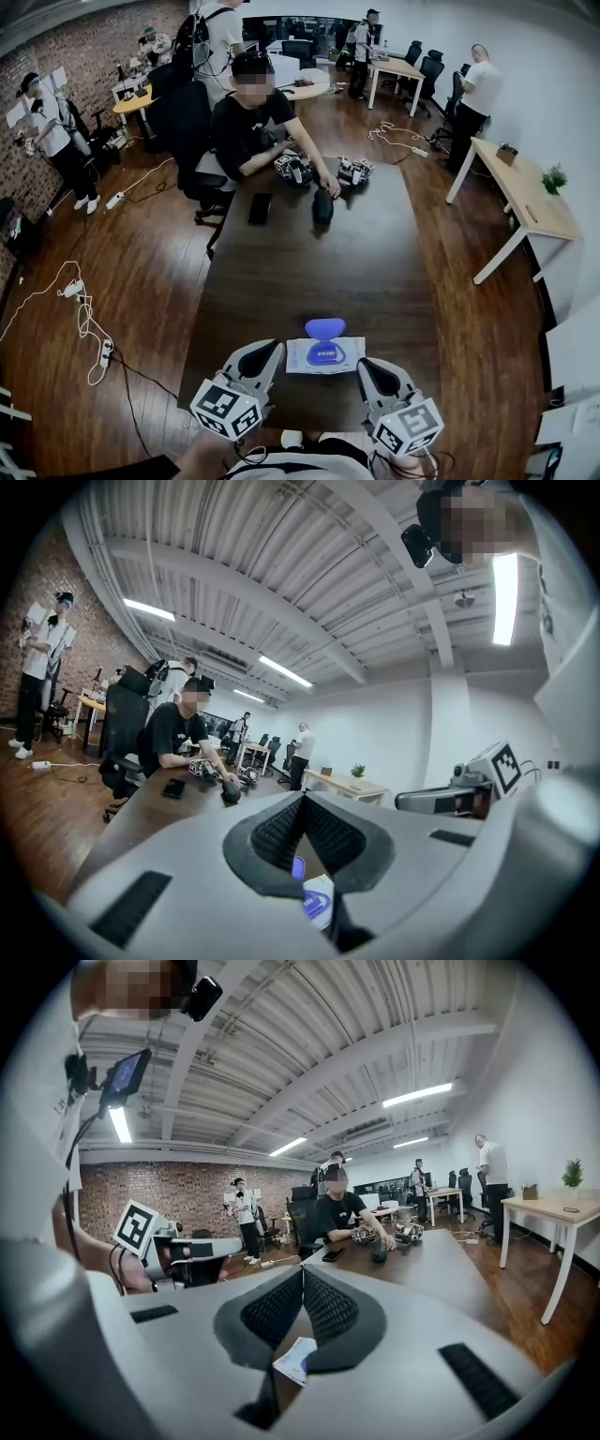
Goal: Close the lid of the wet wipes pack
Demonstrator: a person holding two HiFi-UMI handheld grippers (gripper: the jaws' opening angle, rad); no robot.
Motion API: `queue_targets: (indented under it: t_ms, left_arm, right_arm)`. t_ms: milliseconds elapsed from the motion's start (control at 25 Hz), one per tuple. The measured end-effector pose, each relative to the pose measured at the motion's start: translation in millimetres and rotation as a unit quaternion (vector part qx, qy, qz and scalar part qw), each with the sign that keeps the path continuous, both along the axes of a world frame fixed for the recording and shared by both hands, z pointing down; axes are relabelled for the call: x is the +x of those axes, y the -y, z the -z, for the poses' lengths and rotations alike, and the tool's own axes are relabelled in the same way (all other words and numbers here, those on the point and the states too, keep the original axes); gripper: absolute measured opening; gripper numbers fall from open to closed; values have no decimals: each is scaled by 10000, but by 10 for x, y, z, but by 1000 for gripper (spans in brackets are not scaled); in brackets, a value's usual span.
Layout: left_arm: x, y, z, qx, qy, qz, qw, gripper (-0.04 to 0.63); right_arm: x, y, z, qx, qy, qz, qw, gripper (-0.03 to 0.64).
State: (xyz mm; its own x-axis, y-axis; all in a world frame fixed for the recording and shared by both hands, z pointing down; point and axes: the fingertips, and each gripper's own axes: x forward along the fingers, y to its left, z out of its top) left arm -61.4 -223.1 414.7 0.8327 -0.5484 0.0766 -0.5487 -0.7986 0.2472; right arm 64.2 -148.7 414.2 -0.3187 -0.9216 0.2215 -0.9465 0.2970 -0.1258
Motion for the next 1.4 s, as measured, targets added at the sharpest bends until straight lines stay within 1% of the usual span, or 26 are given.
queue_targets:
  t_ms: [160,360,680,760,880,1080,1200,1400]
  left_arm:
    - [49,5,-56,-70,45,41,10000,2]
    - [163,-28,-139,-197,142,125,9996,1]
    - [336,-52,-347,-521,181,352,9979,2]
    - [373,-58,-413,-581,232,385,9973,0]
    - [412,-27,-506,-660,303,443,9964,1]
    - [501,25,-662,-796,415,538,9945,2]
    - [545,65,-736,-857,455,569,9937,2]
    - [604,108,-913,-1027,544,645,9911,2]
  right_arm:
    - [39,93,-40,-41,-20,128,9999,5]
    - [124,236,-112,-138,-63,408,9991,5]
    - [218,504,-343,-306,-247,1019,9940,5]
    - [237,592,-458,-351,-255,1206,9918,5]
    - [270,776,-643,-424,-412,1477,9873,5]
    - [302,1023,-967,-695,-532,1923,9774,5]
    - [313,1116,-1091,-803,-804,2073,9716,5]
    - [331,1219,-1241,-901,-967,2292,9644,6]
